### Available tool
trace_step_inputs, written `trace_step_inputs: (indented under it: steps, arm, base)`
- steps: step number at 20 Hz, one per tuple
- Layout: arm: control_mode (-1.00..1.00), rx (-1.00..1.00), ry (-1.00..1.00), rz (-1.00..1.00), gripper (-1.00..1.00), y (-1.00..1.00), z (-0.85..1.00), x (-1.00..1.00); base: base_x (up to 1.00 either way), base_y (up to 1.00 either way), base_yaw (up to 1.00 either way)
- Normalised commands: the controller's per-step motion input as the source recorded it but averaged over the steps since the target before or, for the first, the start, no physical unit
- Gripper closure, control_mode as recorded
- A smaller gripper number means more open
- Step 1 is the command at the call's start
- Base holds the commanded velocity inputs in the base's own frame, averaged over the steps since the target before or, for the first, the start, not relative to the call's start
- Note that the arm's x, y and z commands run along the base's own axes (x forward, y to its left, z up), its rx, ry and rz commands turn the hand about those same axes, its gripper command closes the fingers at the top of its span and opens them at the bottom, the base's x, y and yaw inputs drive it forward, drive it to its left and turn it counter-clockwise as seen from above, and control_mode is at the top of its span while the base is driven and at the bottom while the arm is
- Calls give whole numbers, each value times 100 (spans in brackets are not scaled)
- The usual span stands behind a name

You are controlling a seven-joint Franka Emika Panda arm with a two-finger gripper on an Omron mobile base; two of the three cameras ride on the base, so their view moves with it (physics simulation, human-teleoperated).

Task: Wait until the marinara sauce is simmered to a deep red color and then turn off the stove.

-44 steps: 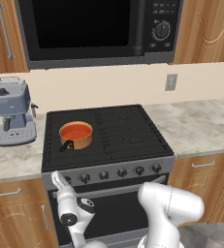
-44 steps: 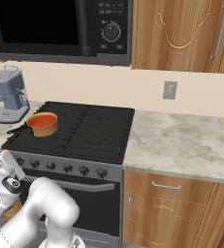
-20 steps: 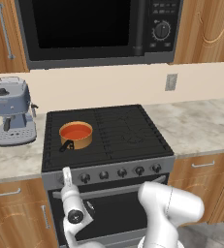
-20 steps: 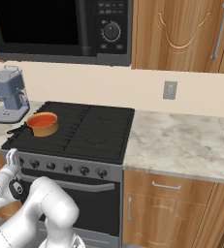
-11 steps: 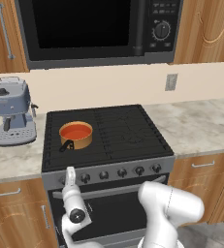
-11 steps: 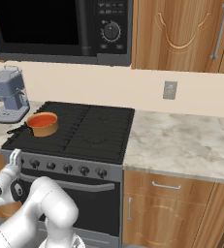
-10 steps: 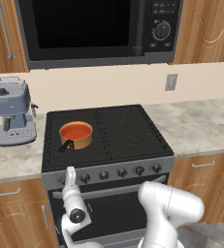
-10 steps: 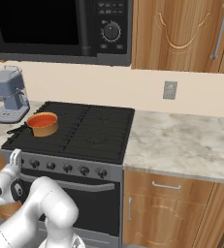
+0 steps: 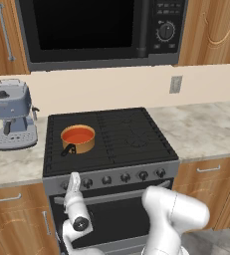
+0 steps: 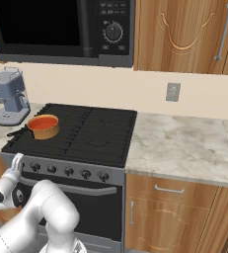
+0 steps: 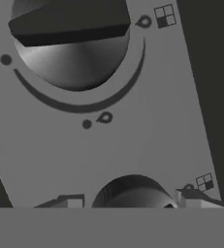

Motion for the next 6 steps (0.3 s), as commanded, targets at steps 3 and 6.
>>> trace_step_inputs:
  steps: [3, 6]
  arm:
    - [-100, 30, 8, -25, 100, 10, -6, -18]
    - [-100, 30, 9, -26, 100, 10, -3, -18]
  base:
    - [0, 0, 0]
    - [0, 0, 0]
